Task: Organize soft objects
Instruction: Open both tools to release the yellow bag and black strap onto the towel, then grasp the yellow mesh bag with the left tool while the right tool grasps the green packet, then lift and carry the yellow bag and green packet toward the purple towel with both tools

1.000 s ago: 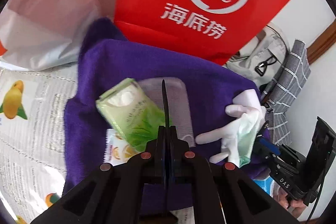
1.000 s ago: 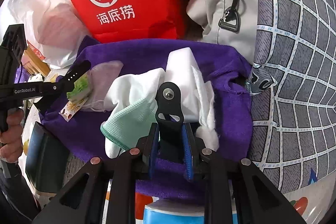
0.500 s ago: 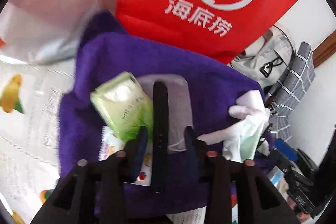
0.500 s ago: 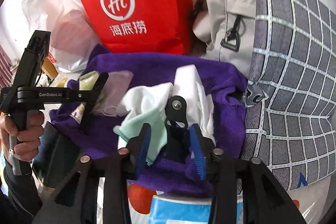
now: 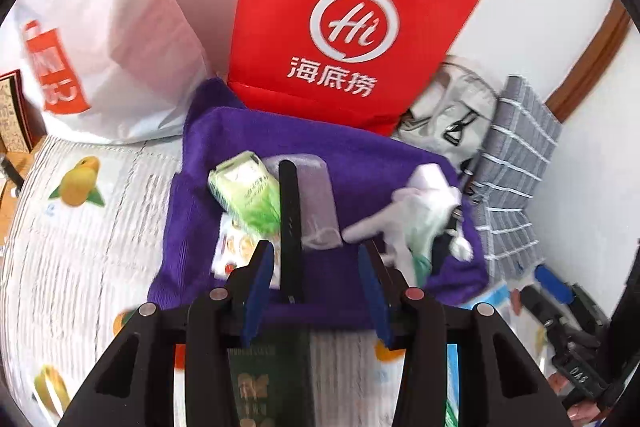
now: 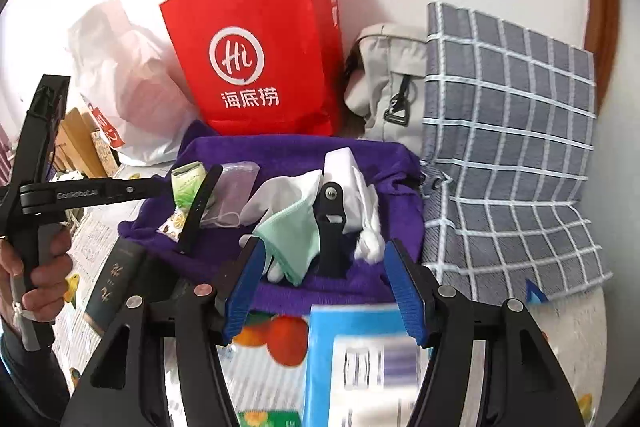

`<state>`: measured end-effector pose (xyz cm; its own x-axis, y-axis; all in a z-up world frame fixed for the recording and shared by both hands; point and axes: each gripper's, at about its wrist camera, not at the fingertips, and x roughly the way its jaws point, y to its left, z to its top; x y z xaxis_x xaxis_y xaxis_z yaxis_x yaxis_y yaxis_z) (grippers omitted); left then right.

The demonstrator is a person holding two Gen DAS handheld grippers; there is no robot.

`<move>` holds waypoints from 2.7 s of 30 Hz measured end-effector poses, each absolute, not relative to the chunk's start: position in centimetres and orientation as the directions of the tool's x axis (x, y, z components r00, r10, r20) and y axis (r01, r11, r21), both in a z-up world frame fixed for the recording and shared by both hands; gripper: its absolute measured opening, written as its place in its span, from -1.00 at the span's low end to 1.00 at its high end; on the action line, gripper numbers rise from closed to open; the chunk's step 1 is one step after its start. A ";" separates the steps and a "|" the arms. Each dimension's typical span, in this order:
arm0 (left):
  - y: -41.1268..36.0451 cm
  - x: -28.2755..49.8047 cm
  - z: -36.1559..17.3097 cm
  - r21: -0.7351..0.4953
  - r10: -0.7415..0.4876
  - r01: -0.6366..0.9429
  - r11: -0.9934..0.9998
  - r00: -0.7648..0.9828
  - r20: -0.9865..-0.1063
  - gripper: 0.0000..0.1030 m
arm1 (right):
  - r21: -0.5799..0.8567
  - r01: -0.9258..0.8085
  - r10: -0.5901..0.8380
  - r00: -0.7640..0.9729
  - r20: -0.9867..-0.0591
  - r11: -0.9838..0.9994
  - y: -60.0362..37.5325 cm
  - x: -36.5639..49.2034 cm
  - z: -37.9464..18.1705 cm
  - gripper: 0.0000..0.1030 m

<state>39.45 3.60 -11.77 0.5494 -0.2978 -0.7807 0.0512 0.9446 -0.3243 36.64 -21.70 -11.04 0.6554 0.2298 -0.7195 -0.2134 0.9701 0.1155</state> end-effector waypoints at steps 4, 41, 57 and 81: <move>4.3 35.9 -10.8 -0.361 -0.320 0.032 0.932 0.540 -0.779 -0.19 | 0.149 -0.242 0.270 0.617 -0.739 0.959 -21.4 33.7 -10.4 0.21; 8.8 15.5 -19.4 -0.442 -0.338 -0.113 0.890 0.489 -0.804 -0.19 | 0.012 -0.254 0.163 0.583 -0.796 0.967 -19.1 19.7 -22.4 -0.26; 7.2 14.4 -20.6 -0.424 -0.338 -0.092 0.901 0.465 -0.818 -0.19 | 0.015 -0.238 0.161 0.609 -0.777 0.971 -19.2 14.2 -22.7 0.10; 3.5 16.2 -21.4 -0.287 -0.233 -0.051 0.957 0.454 -0.860 -0.54 | 0.053 -0.135 0.125 0.613 -0.780 0.989 -25.3 14.1 -22.4 -0.47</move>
<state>16.16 3.46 -21.38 0.4538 -0.2335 -0.8600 -0.0509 0.9567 -0.2866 14.14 -25.26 -22.42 0.6132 0.1251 -0.7800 -0.1346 0.9895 0.0529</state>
